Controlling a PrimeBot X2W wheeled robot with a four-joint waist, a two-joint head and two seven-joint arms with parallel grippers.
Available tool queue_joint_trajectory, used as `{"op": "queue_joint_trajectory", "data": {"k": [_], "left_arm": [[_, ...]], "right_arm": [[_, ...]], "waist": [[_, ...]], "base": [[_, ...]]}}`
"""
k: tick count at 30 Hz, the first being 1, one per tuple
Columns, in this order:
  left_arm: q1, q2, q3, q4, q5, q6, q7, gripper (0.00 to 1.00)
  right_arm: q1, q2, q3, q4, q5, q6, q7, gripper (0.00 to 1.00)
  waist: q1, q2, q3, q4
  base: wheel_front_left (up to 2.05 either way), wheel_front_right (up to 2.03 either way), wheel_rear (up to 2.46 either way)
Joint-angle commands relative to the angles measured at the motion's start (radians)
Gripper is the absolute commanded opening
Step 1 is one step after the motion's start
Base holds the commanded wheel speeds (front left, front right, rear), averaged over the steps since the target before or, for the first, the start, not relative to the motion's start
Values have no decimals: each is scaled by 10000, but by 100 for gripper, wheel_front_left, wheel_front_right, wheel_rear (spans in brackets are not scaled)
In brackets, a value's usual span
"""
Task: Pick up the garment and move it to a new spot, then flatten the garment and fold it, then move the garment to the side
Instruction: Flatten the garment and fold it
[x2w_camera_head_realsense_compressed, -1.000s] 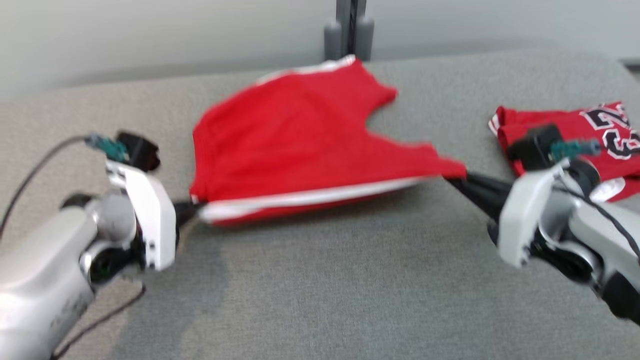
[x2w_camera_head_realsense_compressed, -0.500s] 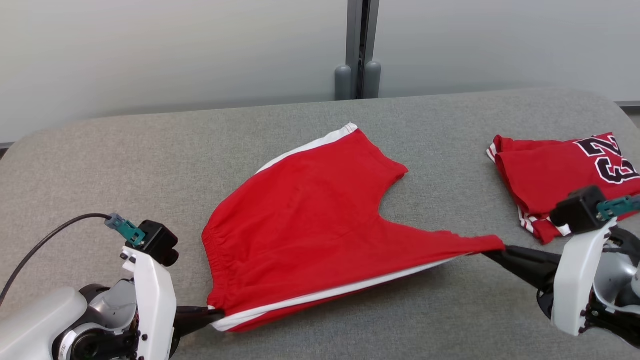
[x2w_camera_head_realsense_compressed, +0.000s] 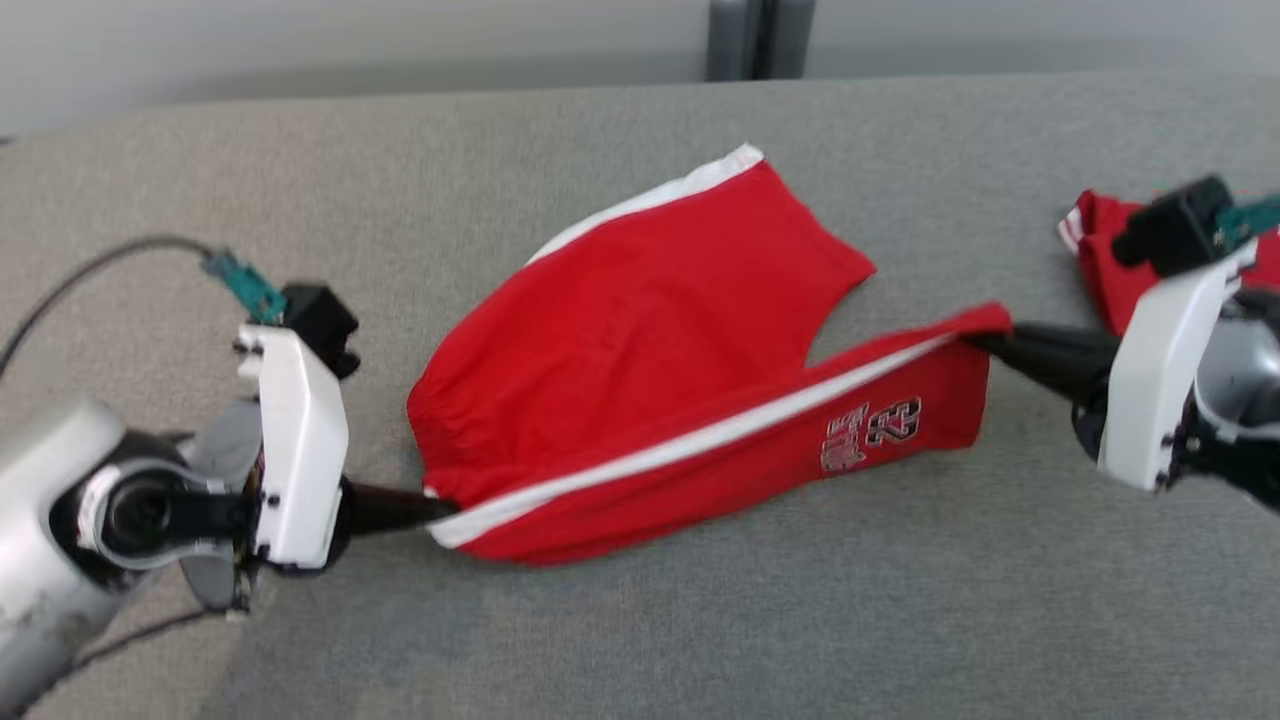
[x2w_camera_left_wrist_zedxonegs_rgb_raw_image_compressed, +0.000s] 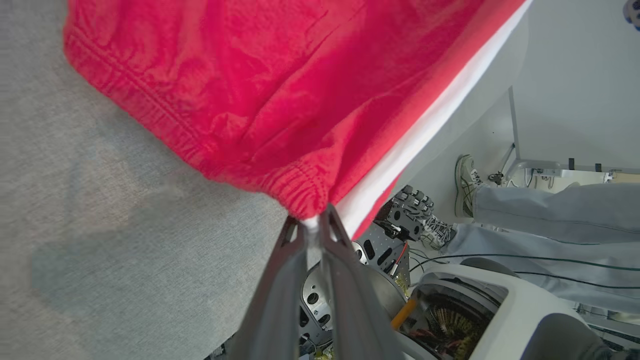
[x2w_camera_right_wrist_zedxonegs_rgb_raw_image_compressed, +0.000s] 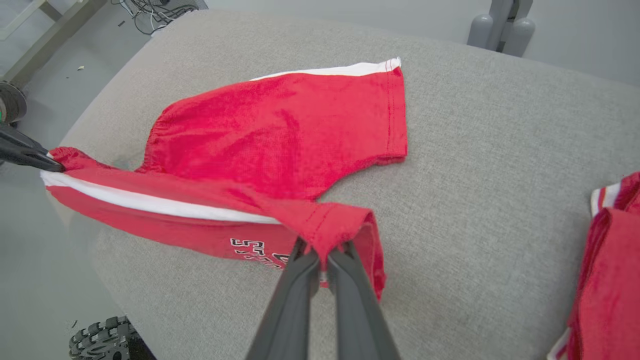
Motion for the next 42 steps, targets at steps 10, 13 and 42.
{"op": "queue_joint_trajectory", "data": {"k": [10,13,42], "left_arm": [[-2259,-902,675,1312,-229,410,929,0],[-2637,-1140,726,1701,-149,451,1040,0],[-4196,-2173,1214,3534,155,508,905,45]], "right_arm": [[-2522,743,-459,1592,9,-2,1592,0],[-3089,1026,-444,2086,-117,-2,1698,0],[-5816,2150,757,4579,-232,-2,488,2]], "waist": [[0,0,1886,847],[0,0,2254,988],[0,0,3747,1569]], "base": [[0,0,0],[0,0,0],[0,0,0]]}}
